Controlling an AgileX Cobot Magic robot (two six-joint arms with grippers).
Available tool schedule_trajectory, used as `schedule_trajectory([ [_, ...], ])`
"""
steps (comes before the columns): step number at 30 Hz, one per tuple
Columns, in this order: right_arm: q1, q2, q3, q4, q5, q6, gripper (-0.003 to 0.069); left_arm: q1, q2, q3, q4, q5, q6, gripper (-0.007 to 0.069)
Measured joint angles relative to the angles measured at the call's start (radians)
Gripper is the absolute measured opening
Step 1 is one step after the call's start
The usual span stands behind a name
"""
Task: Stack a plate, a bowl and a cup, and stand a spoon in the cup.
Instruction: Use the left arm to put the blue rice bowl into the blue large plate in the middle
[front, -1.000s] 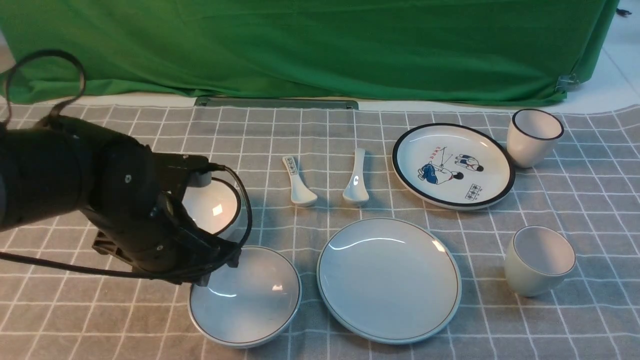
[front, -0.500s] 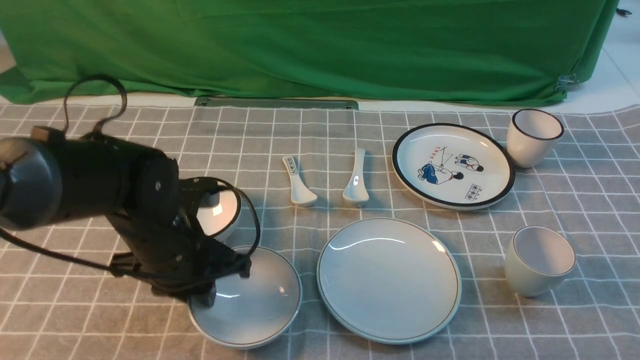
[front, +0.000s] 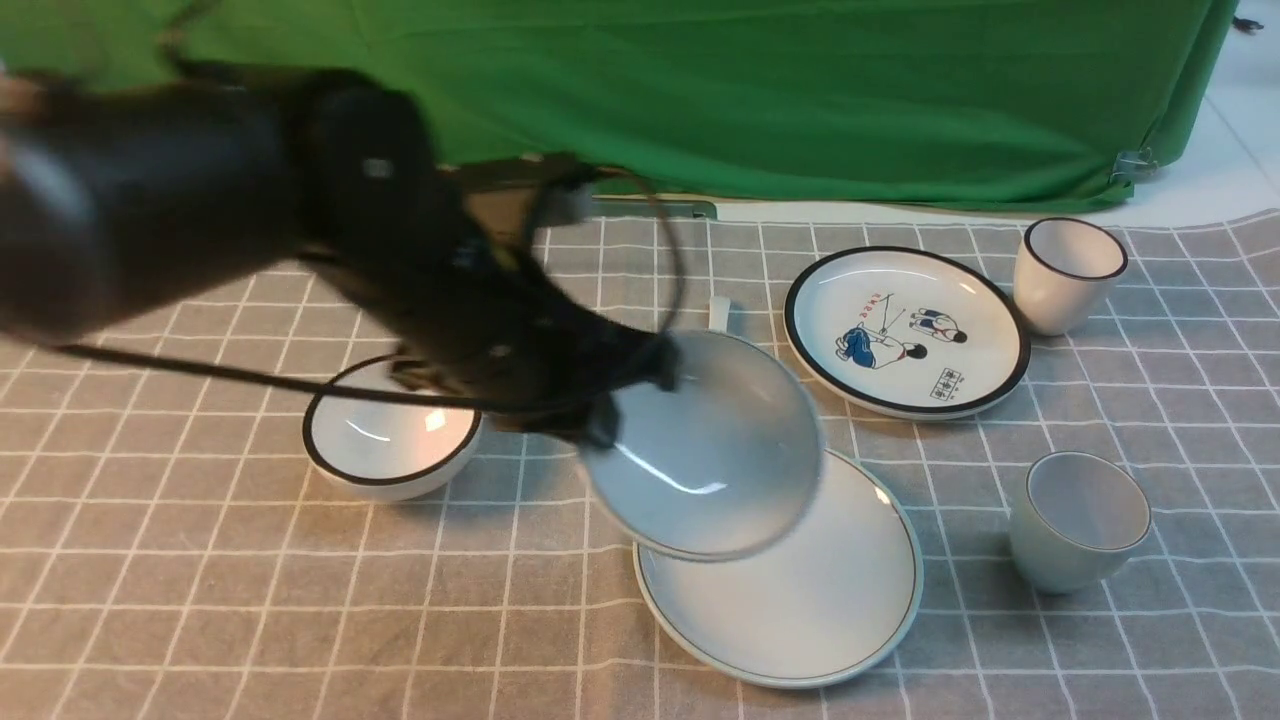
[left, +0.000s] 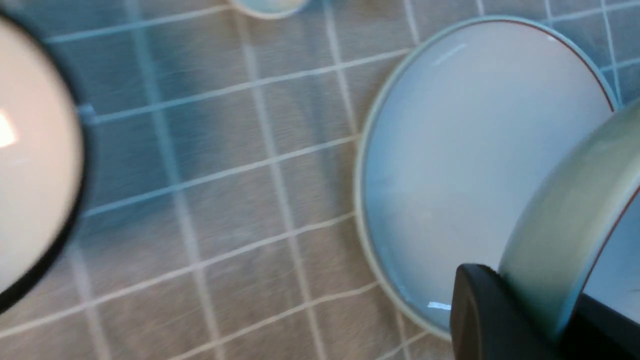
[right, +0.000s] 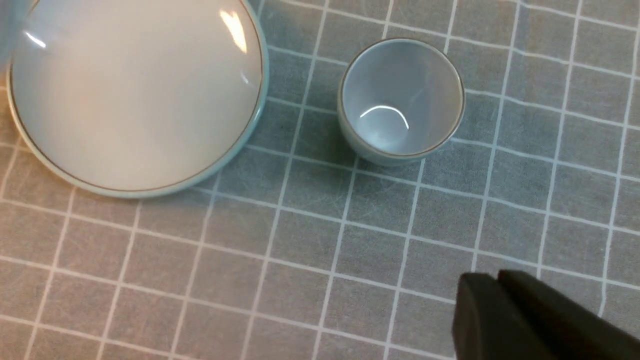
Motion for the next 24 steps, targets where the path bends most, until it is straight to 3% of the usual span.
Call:
schedule_trajectory([
  [8, 0.0, 0.0, 0.0, -0.006, 0.0, 0.0, 0.0084, -0.059, 0.257, -0.15, -0.004, 0.007, 0.001, 0.0027],
  [17, -0.003, 0.041, -0.001, -0.107, -0.001, 0.005, 0.0088, -0.06, 0.313, -0.164, -0.004, 0.0, 0.0, 0.0037],
  [24, -0.091, 0.231, -0.051, -0.112, -0.003, 0.02, 0.0097, -0.06, 0.313, -0.165, 0.003, 0.027, 0.004, 0.016],
])
